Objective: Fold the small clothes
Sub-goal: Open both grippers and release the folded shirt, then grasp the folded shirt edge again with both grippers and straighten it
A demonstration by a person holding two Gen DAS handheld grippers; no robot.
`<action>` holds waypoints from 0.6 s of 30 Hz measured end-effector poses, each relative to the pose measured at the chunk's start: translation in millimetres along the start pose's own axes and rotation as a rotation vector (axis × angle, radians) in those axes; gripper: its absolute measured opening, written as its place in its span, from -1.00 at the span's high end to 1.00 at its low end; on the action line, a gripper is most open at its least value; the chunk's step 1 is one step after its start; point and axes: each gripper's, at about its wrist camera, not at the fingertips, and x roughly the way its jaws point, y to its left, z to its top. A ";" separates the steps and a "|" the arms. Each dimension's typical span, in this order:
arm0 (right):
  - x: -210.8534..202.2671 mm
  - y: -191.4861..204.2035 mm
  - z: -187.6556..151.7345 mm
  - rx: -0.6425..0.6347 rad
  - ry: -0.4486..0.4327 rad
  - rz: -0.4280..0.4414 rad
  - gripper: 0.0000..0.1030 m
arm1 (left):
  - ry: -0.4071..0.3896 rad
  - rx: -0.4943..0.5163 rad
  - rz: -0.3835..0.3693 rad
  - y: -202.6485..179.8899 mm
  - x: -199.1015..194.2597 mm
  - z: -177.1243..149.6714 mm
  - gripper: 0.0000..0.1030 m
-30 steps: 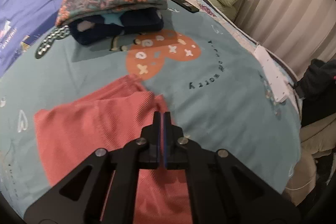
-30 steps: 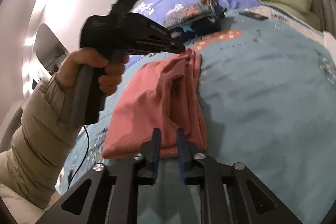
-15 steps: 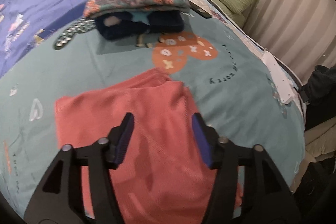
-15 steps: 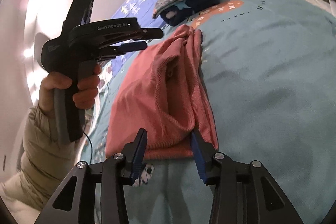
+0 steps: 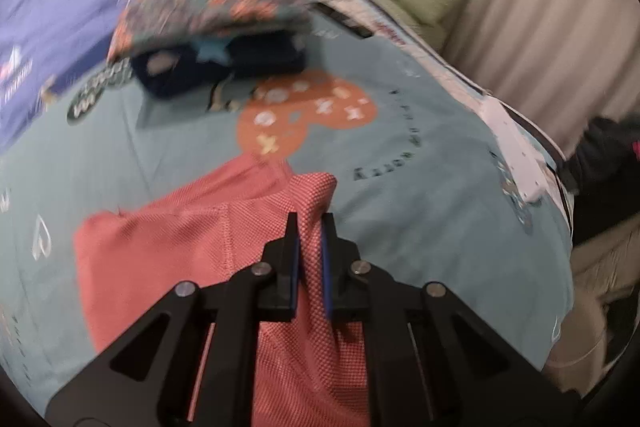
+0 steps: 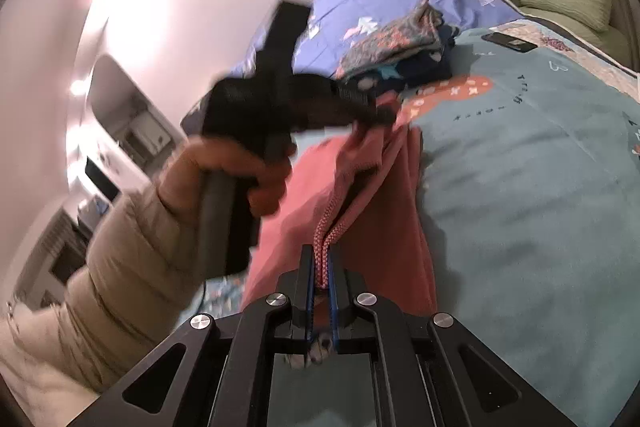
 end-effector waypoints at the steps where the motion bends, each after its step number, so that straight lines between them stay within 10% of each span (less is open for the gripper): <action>1: 1.0 -2.9 -4.9 0.001 0.021 -0.009 0.92 | 0.000 0.030 -0.001 -6.0 -0.2 -1.4 0.78; 9: 2.1 -55.2 -24.9 0.153 0.123 -0.058 0.53 | -0.066 -0.041 0.005 19.6 -11.3 -13.4 0.02; 18: 11.8 -53.5 29.6 0.065 0.072 -0.072 0.30 | -0.078 -0.119 0.051 82.6 -10.1 9.7 -0.07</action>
